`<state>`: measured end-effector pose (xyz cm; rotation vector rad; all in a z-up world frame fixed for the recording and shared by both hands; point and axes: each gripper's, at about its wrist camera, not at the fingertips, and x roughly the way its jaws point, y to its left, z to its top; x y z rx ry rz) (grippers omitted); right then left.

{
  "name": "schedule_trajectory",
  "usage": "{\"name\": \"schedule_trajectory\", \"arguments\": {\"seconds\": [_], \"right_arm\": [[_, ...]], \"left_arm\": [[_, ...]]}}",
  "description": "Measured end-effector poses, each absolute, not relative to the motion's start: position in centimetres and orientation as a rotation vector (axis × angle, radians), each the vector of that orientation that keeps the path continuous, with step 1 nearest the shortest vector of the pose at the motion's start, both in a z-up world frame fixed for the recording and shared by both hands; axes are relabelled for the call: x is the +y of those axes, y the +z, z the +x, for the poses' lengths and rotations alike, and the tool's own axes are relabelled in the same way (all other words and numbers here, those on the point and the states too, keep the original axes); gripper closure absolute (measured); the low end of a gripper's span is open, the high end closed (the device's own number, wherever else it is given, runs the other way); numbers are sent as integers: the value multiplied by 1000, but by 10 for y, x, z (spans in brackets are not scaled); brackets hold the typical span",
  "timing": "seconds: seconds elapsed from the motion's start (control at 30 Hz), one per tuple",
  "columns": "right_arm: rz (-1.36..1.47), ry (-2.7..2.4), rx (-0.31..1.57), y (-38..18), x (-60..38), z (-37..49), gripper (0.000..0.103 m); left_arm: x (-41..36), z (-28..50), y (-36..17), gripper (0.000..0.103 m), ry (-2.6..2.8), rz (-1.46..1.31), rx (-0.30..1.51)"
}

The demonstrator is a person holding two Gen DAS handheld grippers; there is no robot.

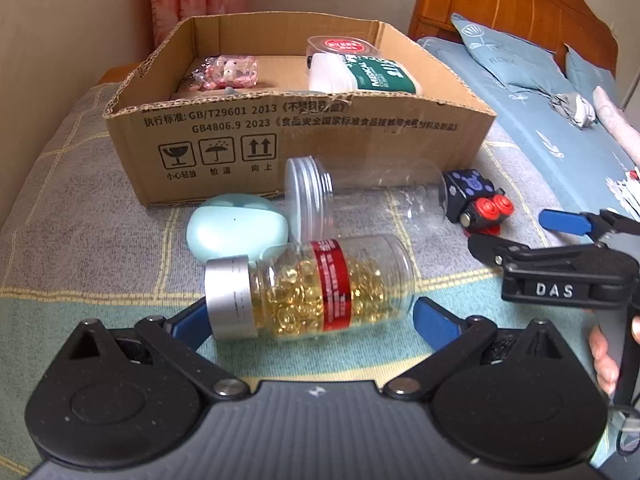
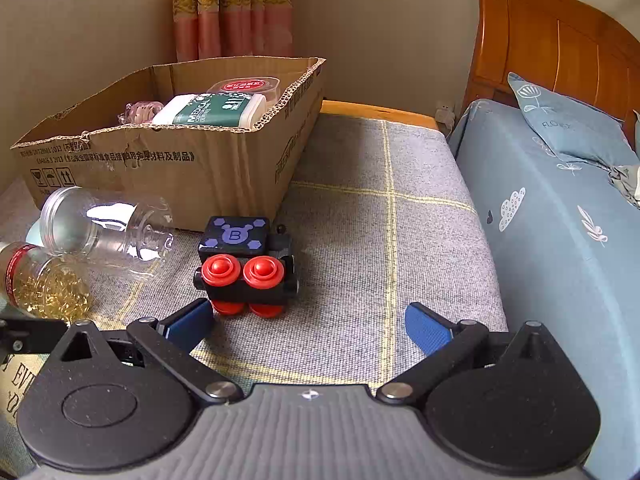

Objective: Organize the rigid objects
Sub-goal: 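Close left tool on gold capsule bottle while right tool grasps black toy robot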

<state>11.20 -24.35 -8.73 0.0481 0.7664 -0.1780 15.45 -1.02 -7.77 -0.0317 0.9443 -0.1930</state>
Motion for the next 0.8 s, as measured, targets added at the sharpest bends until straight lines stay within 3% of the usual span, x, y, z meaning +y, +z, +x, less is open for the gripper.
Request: {"name": "schedule_trajectory", "arguments": {"seconds": [0.8], "right_arm": [[39, -166, 772, -86, -245, 133, 0]], "left_arm": [[20, 142, -86, 1, -139, 54, 899]]}}
